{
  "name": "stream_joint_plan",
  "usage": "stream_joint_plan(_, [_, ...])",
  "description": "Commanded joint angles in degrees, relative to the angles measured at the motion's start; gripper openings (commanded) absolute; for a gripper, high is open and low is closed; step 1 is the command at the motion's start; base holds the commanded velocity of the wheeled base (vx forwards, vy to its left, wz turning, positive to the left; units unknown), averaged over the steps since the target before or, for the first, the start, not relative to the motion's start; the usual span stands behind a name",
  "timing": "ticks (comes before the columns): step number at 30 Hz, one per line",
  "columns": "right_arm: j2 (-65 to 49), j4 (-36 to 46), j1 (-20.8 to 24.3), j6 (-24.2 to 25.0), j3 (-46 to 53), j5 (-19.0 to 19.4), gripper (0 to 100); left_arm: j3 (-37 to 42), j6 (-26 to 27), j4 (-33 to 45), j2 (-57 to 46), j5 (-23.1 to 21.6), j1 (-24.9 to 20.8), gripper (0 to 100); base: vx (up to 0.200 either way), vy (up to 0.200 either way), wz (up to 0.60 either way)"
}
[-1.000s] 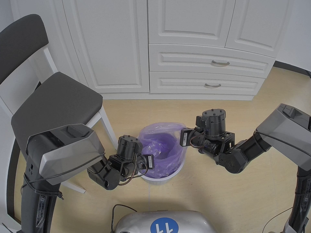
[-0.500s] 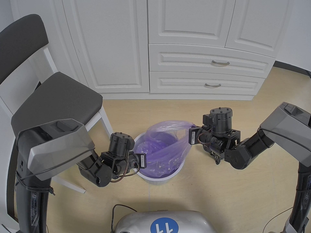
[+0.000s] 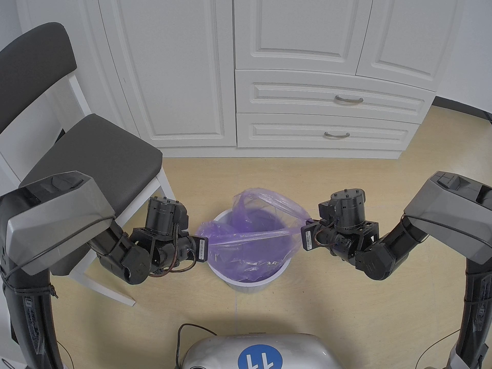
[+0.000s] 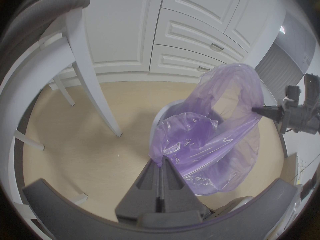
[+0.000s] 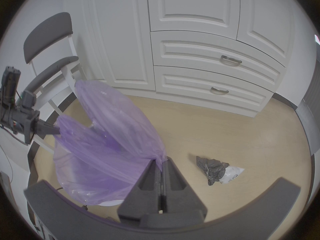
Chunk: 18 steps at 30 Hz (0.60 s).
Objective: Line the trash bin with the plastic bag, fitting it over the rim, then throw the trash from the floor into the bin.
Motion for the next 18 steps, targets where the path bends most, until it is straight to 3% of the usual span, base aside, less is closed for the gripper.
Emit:
stream_joint_plan(1, [0.85, -0.11, 0.06, -0.31, 0.22, -0.05, 0, 1.25, 0.58, 0.23, -3.66, 0.04, 0.25, 0, 0.000, 0.000, 0.00])
stream_joint_plan(7, [0.06, -0.11, 0.06, -1.19, 1.89, -0.05, 0, 2.74, 1.46, 0.32, -6.21, -0.05, 0.07, 0, 0.000, 0.000, 0.00])
stream_joint_plan(18, [-6.80, 0.77, -0.29, -11.29, 11.47, 0.30, 0, 7.05, 7.35, 2.61, -11.31, -0.05, 0.42, 0, 0.000, 0.000, 0.00])
